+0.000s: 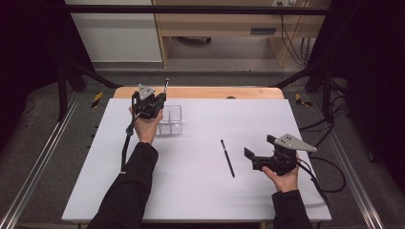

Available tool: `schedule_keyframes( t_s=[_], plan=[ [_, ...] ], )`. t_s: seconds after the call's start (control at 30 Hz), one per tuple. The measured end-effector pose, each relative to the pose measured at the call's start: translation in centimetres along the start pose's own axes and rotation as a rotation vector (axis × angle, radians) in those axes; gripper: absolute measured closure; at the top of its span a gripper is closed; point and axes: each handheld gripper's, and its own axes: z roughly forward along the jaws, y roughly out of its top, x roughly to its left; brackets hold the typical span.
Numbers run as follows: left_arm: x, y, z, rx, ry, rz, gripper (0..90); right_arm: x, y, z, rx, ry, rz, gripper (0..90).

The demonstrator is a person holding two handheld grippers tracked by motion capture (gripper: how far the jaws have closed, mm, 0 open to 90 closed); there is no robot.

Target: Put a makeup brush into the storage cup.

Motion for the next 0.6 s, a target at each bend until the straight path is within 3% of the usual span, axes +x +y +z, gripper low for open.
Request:
schedule_keyframes(
  t_s=[0.4, 0.6],
  plan=[
    [0.1, -1.5, 0.0, 0.021, 0.004, 0.000, 83.4, 0.0, 0.0, 0.0, 0.000, 0.001, 0.000, 1.7],
    [-0.3, -2.0, -0.3, 0.047, 0.007, 0.024, 83.4, 0.1, 0.0, 0.0, 0.000, 0.003, 0.003, 1.7]
  ],
)
